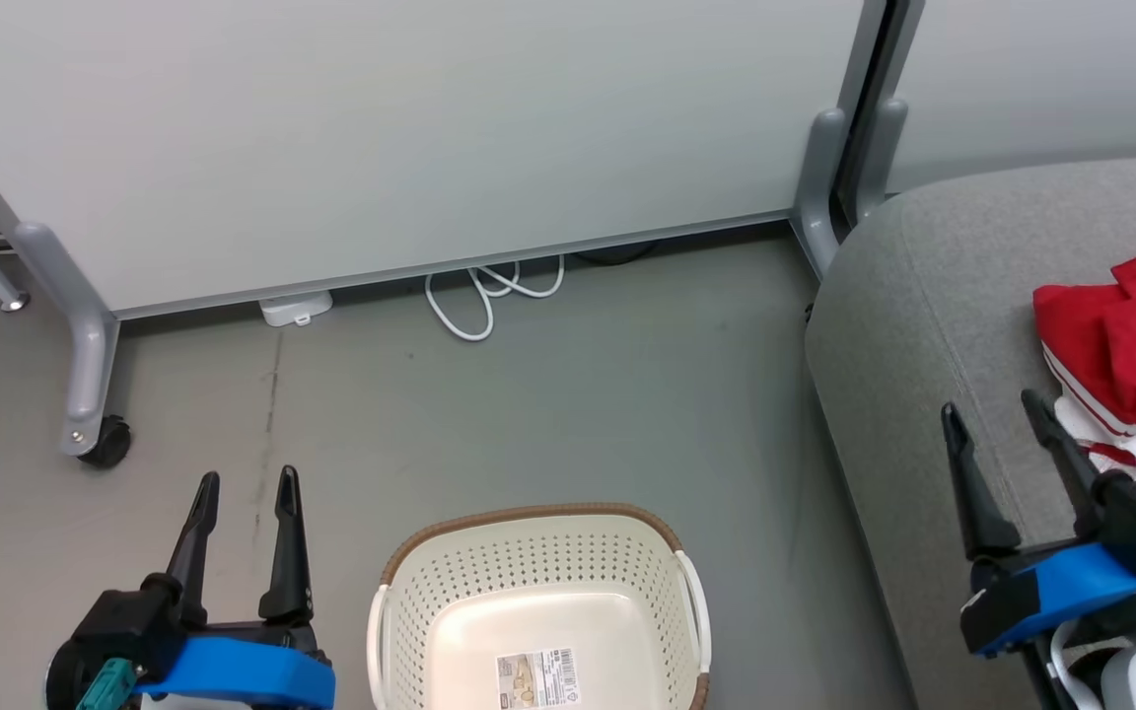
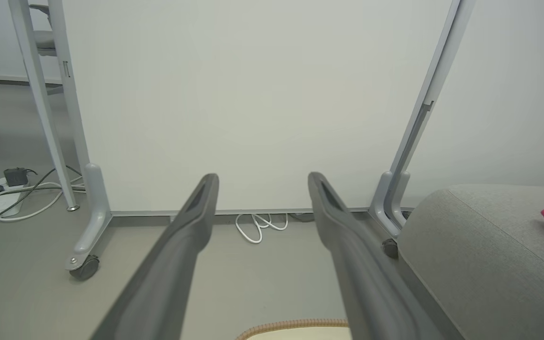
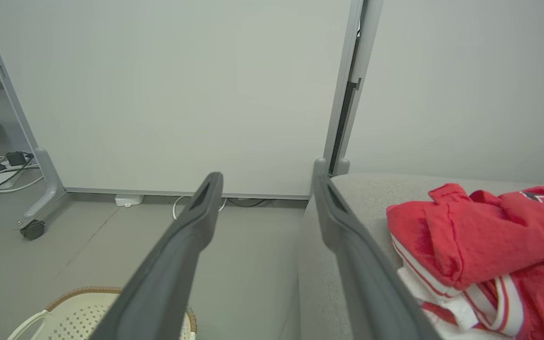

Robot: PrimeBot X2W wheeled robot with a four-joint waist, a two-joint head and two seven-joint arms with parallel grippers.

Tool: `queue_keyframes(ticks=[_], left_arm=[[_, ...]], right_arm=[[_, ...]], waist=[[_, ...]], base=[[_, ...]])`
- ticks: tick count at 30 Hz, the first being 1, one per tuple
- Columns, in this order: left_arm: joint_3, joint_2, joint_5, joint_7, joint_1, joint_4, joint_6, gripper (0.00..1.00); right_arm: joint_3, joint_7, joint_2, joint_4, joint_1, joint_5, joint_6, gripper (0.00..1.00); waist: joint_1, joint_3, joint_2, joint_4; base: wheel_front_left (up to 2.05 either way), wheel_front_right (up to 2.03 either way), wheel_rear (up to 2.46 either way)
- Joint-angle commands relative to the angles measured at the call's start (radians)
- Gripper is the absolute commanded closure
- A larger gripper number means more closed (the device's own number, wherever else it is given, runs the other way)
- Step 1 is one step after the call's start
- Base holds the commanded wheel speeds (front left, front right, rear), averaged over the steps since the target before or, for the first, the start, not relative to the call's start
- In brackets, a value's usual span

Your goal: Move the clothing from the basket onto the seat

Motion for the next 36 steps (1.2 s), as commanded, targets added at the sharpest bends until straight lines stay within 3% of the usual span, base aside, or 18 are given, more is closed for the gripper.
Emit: queue_keyframes(ticks=[1,13,36], left_arm=[[0.002,-0.004,0.001,-0.002,0.006,0.000,-0.002,0.00],[0.001,0.001,-0.019,-0.003,0.043,0.027,-0.002,0.00],[-0.022,0.025,-0.036,-0.003,0.027,0.072,-0.002,0.00]], right_arm=[[0.001,-0.007,0.005,-0.002,0.017,-0.002,0.000,0.00],[0.029,-0.034,0.061,0.052,0.070,-0.023,0.000,0.00],[0.047,-0.052,0.080,0.099,0.050,-0.020,0.000,0.00]], waist=[[0.0002,-0.005,0.0000,0.007],[0.0002,-0.030,0.0000,0.035],[0.0002,-0.033,0.0000,0.020]], base=[[0.00,0.00,0.00],[0.00,0.00,0.00],[0.00,0.00,0.00]])
